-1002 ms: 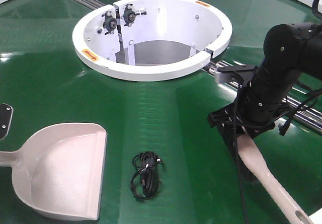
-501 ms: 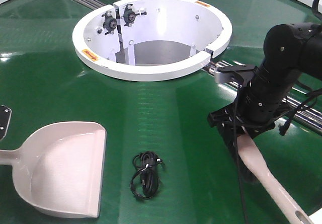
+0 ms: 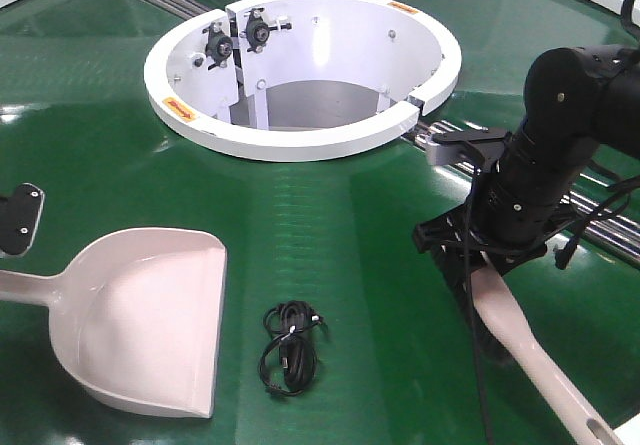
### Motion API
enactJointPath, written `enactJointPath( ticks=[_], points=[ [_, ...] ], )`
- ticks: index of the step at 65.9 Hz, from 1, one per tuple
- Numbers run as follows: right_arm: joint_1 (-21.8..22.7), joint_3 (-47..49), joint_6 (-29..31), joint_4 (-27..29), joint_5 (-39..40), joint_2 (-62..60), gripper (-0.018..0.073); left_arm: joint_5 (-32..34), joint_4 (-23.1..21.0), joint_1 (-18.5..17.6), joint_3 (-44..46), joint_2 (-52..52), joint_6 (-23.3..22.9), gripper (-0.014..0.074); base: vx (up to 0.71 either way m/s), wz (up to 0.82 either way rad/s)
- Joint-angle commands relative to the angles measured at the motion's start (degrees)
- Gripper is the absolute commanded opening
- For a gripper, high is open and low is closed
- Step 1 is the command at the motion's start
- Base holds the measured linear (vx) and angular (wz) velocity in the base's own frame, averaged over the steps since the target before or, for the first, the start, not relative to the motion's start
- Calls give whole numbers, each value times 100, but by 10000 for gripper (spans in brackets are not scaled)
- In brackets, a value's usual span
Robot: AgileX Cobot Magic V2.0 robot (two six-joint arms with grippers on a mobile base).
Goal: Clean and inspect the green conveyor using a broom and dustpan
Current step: 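Slide the dustpan with the left gripper under the black cable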
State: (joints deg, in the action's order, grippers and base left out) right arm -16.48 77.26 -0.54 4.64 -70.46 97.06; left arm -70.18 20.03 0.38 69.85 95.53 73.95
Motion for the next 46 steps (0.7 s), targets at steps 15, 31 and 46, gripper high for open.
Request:
enactJointPath(
  ticks=[15, 31, 46],
  points=[
    [3, 140, 54, 9, -287, -281, -10, -123, -109, -461, 169, -258, -102, -24, 0, 0],
    [3, 140, 54, 9, -287, -281, -10, -123, -119, -678, 169, -258, -126, -24, 0, 0],
    [3, 140, 54, 9, -287, -281, -10, -123, -134, -876, 169, -229, -302, -24, 0, 0]
  ],
)
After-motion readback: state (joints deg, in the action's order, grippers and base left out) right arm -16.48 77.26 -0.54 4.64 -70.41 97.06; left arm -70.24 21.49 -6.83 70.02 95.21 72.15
